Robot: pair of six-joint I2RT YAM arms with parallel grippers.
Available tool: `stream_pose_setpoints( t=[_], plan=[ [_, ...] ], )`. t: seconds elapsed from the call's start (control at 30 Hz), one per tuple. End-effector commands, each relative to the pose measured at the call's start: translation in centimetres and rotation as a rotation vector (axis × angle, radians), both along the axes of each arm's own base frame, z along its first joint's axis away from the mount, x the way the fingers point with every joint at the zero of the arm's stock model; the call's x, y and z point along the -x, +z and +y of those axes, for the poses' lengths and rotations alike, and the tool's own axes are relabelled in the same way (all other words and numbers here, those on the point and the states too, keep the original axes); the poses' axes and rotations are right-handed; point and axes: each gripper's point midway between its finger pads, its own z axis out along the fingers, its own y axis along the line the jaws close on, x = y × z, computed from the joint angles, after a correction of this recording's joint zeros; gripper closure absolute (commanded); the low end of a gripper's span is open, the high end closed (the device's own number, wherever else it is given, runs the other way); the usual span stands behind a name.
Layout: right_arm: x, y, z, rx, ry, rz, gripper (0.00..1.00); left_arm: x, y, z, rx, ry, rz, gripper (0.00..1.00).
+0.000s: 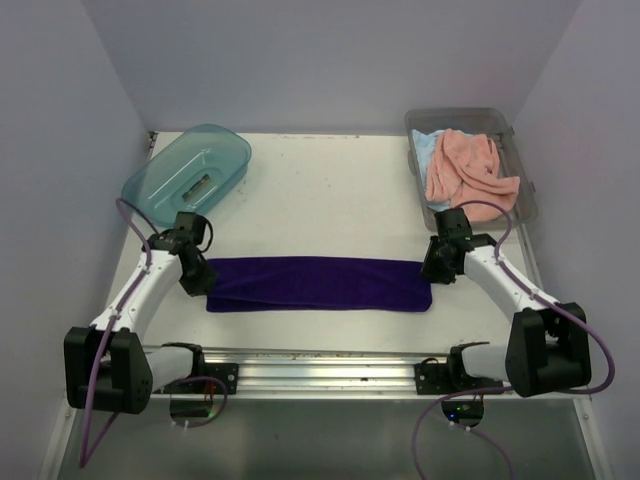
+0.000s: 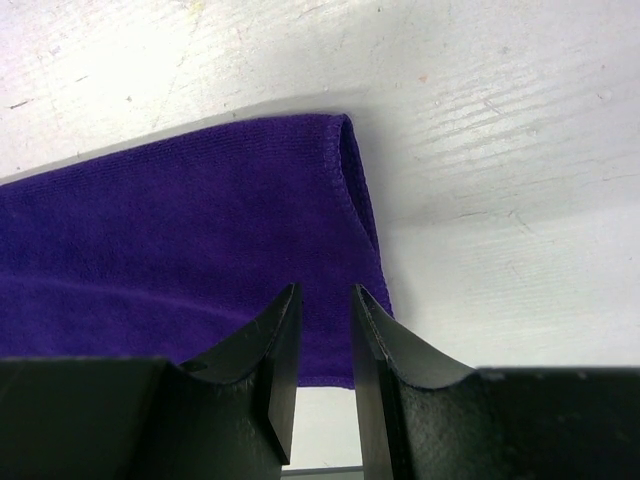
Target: Roll the towels
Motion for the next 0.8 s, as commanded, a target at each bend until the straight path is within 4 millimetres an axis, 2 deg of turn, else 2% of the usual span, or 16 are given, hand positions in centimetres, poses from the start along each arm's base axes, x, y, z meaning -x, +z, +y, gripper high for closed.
stream_pose_setpoints(
  t=[0.0, 0.07, 0.1, 0.17, 0.2, 0.27, 0.3, 0.47, 0.57, 0.63, 0.77],
  plan=[
    [-1.1, 1.1, -0.2, 0.014, 0.008, -0.031, 0.7, 0.8, -0.9, 0.8, -0.04, 0.059, 0.06, 1.0],
    [-1.1, 1.1, -0.2, 0.014, 0.012, -0.03, 0.7, 0.7, -1.4, 0.6, -0.032, 0.061, 0.08, 1.0],
    [-0.9, 1.1, -0.2, 0.018, 0.012, -0.026, 0.7, 0.6, -1.6, 0.5, -0.027, 0.057, 0.083, 0.88],
    [-0.8, 1.1, -0.3, 0.02, 0.013, -0.028, 0.69, 0.8, -2.0, 0.4, -0.023, 0.051, 0.097, 0.76],
    [-0.6, 1.0, -0.4, 0.023, 0.013, -0.027, 0.68, 0.7, -1.9, 0.4, -0.022, 0.051, 0.092, 0.63],
    [-0.5, 0.9, -0.5, 0.03, 0.012, -0.025, 0.67, -0.1, -1.3, 0.5, -0.023, 0.048, 0.063, 0.59],
    [-0.4, 0.8, -0.6, 0.031, 0.012, -0.02, 0.67, -0.6, -0.9, 0.4, -0.022, 0.048, 0.046, 0.51],
    [-0.2, 0.0, -1.1, 0.023, 0.007, 0.011, 0.59, -3.9, 1.3, -0.7, 0.033, -0.013, -0.082, 0.52],
    [-0.1, -0.6, -1.2, 0.007, 0.004, 0.038, 0.57, -5.4, 1.3, -1.9, 0.064, -0.059, -0.126, 0.55],
    [0.0, -1.1, -1.0, -0.002, 0.008, 0.051, 0.55, -5.8, 0.4, -2.4, 0.063, -0.081, -0.109, 0.57],
    [0.2, -2.9, -0.5, -0.024, 0.019, 0.089, 0.54, -5.6, -1.8, -2.1, 0.035, -0.088, -0.048, 0.6]
  ],
)
